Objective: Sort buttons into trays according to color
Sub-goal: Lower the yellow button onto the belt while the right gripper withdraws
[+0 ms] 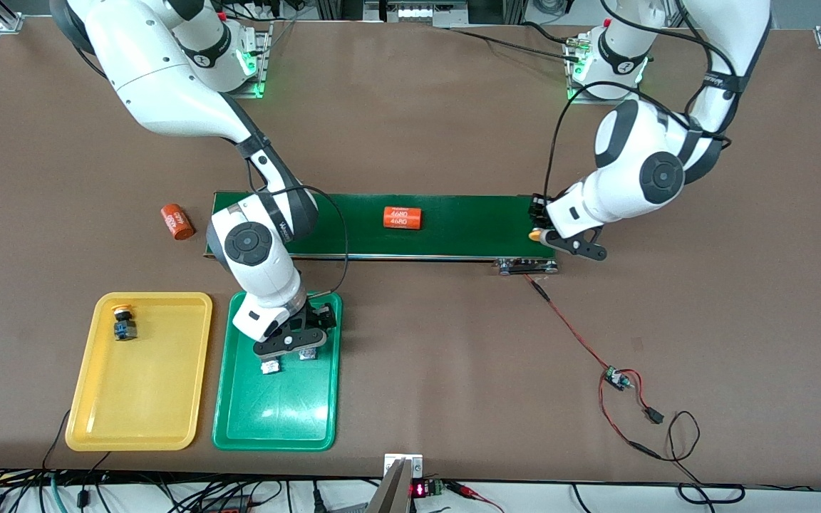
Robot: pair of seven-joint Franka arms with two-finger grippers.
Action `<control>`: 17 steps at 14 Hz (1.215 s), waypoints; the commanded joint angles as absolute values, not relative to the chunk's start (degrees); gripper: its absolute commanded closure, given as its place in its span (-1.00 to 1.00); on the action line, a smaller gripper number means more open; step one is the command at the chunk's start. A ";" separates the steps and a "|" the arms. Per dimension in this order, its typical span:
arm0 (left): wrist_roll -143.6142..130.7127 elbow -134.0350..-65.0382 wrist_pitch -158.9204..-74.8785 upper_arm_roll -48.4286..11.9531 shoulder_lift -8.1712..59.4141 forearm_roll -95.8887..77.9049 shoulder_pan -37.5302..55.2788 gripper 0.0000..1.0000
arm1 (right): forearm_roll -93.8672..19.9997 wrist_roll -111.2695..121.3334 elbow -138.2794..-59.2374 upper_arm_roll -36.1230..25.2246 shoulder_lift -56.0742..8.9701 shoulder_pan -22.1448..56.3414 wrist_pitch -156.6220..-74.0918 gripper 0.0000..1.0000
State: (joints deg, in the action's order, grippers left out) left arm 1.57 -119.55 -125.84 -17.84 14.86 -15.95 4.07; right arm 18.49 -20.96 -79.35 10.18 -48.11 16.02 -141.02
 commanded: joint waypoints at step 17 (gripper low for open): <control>-0.53 -116.38 -126.32 -13.19 13.02 -16.97 7.30 -1.00 | 11.97 -20.04 -85.78 12.22 -29.90 12.92 -112.87 -1.00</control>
